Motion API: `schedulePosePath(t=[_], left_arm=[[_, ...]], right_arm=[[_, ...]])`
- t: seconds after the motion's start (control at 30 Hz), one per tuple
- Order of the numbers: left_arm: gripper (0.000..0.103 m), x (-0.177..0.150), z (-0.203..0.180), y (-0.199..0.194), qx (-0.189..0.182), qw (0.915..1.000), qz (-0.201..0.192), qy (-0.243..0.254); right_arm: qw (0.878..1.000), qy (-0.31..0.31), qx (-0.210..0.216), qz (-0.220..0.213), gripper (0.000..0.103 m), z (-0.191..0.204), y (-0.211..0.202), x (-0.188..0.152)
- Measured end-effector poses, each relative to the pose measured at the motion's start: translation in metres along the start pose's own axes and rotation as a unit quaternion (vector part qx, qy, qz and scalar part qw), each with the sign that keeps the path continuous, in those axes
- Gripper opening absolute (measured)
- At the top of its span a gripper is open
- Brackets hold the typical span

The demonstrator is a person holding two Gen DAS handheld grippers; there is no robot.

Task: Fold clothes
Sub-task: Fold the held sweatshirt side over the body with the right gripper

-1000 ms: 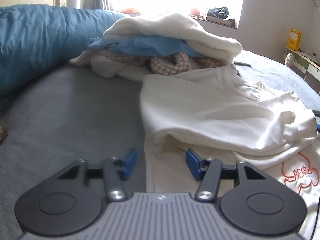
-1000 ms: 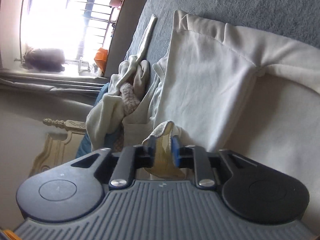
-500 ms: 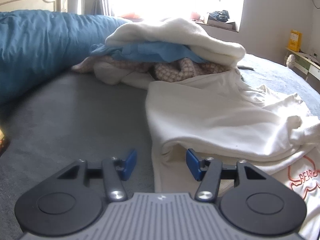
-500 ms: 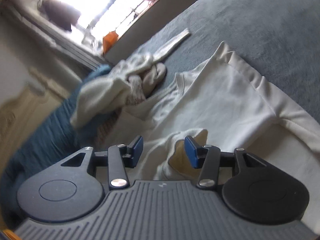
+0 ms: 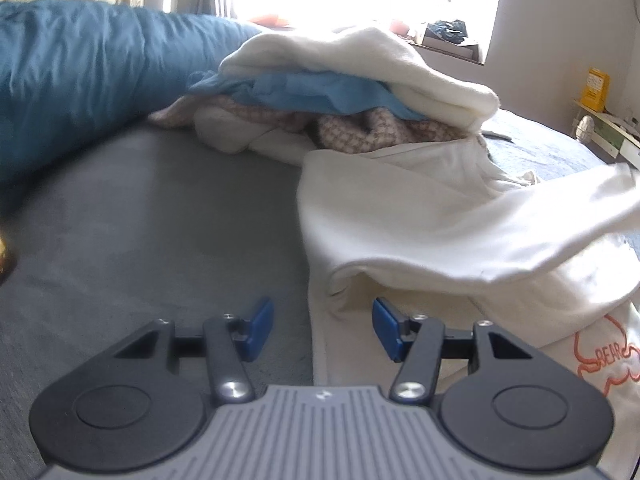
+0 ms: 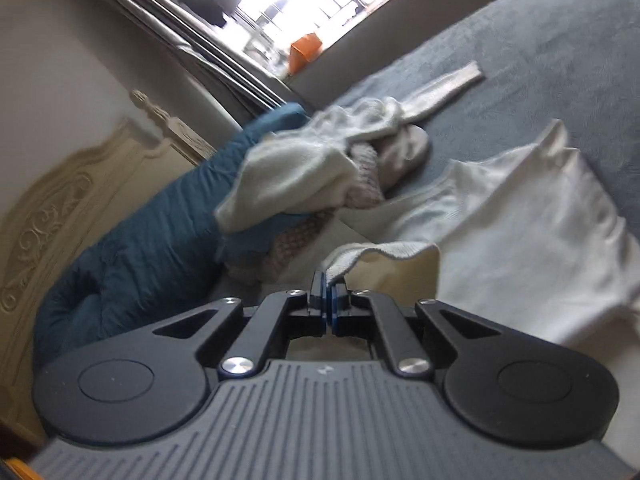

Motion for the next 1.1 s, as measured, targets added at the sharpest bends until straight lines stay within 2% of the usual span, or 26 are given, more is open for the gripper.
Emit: schedulePosePath(t=[0.1, 0.13, 0.3, 0.33, 0.4, 0.47, 0.6, 0.77, 0.83, 0.87, 0.93, 1.0, 1.07, 1.1], left_arm=[[0.056, -0.002, 0.002, 0.003, -0.006, 0.9999, 0.007, -0.009], [0.056, -0.002, 0.002, 0.003, -0.007, 0.9999, 0.007, -0.009], [0.056, -0.002, 0.004, 0.000, -0.007, 0.9999, 0.007, -0.002], [0.056, -0.002, 0.005, 0.000, -0.007, 0.9999, 0.008, -0.005], [0.056, -0.002, 0.006, 0.003, -0.008, 0.9998, 0.011, -0.011], [0.056, -0.003, 0.006, 0.003, -0.010, 0.9998, 0.012, -0.012], [0.056, -0.005, 0.003, 0.002, -0.012, 0.9998, 0.013, -0.007], [0.056, -0.006, 0.003, 0.000, -0.012, 0.9998, 0.012, -0.006], [0.056, -0.006, 0.004, 0.001, -0.012, 0.9998, 0.012, -0.009], [0.056, -0.006, 0.005, 0.001, -0.011, 0.9998, 0.013, -0.010], [0.056, -0.007, 0.005, 0.003, -0.011, 0.9997, 0.016, -0.012], [0.056, -0.008, 0.004, 0.004, -0.010, 0.9998, 0.016, -0.009], [0.056, -0.009, 0.003, 0.005, -0.007, 0.9998, 0.016, -0.002], [0.056, -0.009, 0.003, 0.007, -0.005, 0.9999, 0.016, 0.001]], right_arm=[[0.989, 0.047, -0.109, 0.084, 0.001, -0.059, 0.022, -0.031], [0.986, 0.060, -0.124, 0.093, 0.001, -0.070, 0.025, -0.037], [0.989, 0.113, -0.091, 0.036, 0.010, -0.084, 0.014, -0.046], [0.988, 0.124, -0.089, 0.023, 0.014, -0.086, 0.008, -0.045], [0.985, 0.152, -0.087, 0.002, 0.035, -0.093, -0.004, -0.045], [0.981, 0.171, -0.088, -0.005, 0.042, -0.098, -0.004, -0.042], [0.980, 0.176, -0.093, -0.010, 0.044, -0.099, 0.001, -0.036], [0.988, 0.097, -0.119, -0.012, 0.044, -0.080, 0.010, -0.017], [0.989, 0.064, -0.132, 0.008, 0.050, -0.078, 0.019, -0.012], [0.989, 0.061, -0.133, 0.027, 0.057, -0.081, 0.025, -0.013], [0.987, 0.077, -0.131, 0.057, 0.057, -0.090, 0.036, -0.017], [0.987, 0.085, -0.124, 0.059, 0.058, -0.094, 0.040, -0.020], [0.989, 0.069, -0.118, 0.055, 0.054, -0.087, 0.040, -0.021], [0.990, 0.058, -0.115, 0.059, 0.043, -0.082, 0.041, -0.023]])
Point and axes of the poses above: each gripper's, at about its wrist camera, not at the fingertips, and y roughly the way its jaws point, z to its left, x to its top, the point moved 7 cm from there along y, roughly the way its jaws point, and after that the axes turned 5 degrees about z, right-handed, at the moved point
